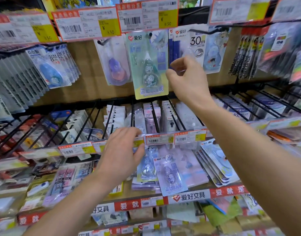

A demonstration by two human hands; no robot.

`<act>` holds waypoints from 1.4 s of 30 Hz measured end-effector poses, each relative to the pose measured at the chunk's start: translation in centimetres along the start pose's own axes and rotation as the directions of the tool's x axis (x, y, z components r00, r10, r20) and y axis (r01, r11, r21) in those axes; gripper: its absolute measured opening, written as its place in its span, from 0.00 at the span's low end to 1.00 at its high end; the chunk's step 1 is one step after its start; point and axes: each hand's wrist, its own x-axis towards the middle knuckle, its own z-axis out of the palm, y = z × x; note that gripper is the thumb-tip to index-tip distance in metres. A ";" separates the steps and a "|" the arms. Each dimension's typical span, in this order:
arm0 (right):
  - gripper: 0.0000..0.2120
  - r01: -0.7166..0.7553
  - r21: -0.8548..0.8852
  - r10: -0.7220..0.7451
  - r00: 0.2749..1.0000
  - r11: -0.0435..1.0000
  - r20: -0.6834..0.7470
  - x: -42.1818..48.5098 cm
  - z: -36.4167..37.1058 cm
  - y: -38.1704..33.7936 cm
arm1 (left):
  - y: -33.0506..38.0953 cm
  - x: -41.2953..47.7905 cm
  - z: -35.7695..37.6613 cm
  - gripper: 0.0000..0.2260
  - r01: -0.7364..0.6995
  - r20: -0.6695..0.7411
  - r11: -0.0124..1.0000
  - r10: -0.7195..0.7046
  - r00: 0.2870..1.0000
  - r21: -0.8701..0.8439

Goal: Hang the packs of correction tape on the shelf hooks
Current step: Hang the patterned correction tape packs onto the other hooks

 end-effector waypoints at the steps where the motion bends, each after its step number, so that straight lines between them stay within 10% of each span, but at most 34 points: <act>1: 0.08 0.026 -0.008 -0.025 1.000 1.000 0.008 -1.1 -0.4 0.2 | 0.0 0.0 -0.1 0.13 -0.007 -0.009 1.000 0.007 1.000 0.005; 12: 0.08 -0.101 -0.027 0.102 0.877 0.995 0.470 -13.6 -3.2 3.7 | 1.8 -5.2 2.4 0.09 -0.155 -0.135 0.987 0.148 0.980 -0.049; 22: 0.07 -0.235 -0.561 0.581 0.568 0.794 0.584 -19.4 4.7 16.8 | -1.8 -6.9 12.8 0.13 0.229 0.335 0.969 -0.247 0.909 0.094; 33: 0.42 -0.319 -0.675 0.675 0.644 0.665 0.360 -20.4 12.1 21.6 | -4.7 -1.8 21.9 0.26 0.572 0.347 0.794 -0.605 0.716 0.205; 42: 0.42 -0.201 -0.741 0.627 0.694 0.641 0.354 -21.3 13.0 23.7 | -6.6 -1.5 25.0 0.31 0.679 0.425 0.712 -0.679 0.598 0.181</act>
